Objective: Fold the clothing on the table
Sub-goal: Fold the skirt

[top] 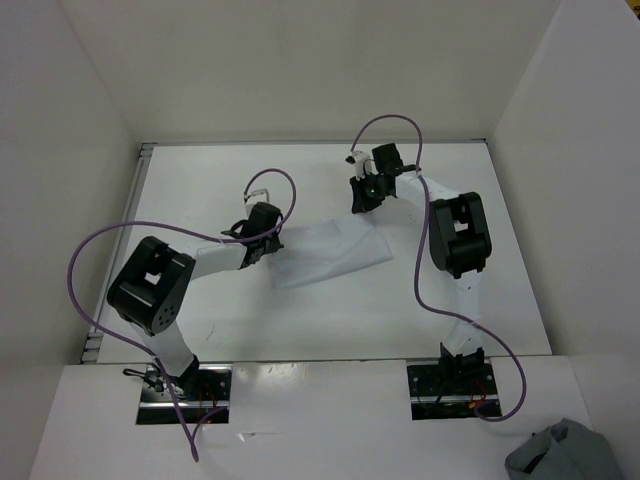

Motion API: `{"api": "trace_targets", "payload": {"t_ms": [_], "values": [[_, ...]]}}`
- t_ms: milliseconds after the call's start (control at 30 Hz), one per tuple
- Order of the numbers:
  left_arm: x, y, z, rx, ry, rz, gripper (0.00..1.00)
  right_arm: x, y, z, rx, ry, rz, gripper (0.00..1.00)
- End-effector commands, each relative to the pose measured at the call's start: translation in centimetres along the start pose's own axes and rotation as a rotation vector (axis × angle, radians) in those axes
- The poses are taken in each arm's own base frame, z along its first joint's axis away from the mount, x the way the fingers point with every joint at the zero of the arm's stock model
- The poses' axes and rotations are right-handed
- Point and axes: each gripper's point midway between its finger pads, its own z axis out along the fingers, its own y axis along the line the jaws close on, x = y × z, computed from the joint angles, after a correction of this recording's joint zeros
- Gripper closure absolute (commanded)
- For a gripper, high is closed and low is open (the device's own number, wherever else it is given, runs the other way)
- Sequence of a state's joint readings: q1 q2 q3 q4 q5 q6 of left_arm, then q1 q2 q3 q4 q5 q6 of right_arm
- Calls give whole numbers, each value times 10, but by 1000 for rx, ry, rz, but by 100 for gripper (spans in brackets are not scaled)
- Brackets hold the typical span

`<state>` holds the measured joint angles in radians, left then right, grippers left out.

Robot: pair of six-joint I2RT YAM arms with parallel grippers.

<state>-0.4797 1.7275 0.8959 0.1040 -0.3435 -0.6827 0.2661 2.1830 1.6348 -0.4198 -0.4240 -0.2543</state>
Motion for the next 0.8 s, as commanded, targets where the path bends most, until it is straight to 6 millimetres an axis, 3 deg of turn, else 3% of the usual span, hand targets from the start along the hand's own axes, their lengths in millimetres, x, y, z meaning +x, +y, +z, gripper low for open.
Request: {"api": "trace_targets", "payload": {"t_ms": [0, 133, 167, 233, 267, 333, 367, 400, 500, 533, 700, 767], "values": [[-26, -9, -13, 38, -68, -22, 100, -17, 3, -7, 11, -33, -25, 100], [-32, -11, -23, 58, -81, -28, 100, -21, 16, -30, 4, -53, -12, 100], [-41, -12, -31, 64, -105, -36, 100, -22, 21, -37, -4, -63, -4, 100], [-47, -11, -42, 74, -124, -17, 100, -24, 32, -62, 1, -91, -17, 100], [-55, -24, -56, 115, -152, -16, 100, -26, 31, -73, 11, -110, -8, 100], [-62, -26, -70, 127, -177, 3, 100, -26, 41, -98, 31, -145, -10, 100], [-65, -27, -74, 133, -187, -1, 100, -15, 42, -101, 47, -130, 12, 100], [-66, -29, -75, 140, -183, 12, 100, -21, 48, -117, 53, -164, -3, 100], [-74, -36, -81, 170, -191, 41, 100, -13, 47, -134, 80, -200, 26, 100], [-77, -39, -80, 172, -195, 40, 100, -19, 46, -149, 96, -241, 30, 100], [-75, -46, -76, 183, -183, 67, 100, -18, 40, -160, 99, -272, 72, 100], [-75, -49, -67, 175, -173, 84, 98, -4, 34, -146, 81, -223, 126, 100]]}}
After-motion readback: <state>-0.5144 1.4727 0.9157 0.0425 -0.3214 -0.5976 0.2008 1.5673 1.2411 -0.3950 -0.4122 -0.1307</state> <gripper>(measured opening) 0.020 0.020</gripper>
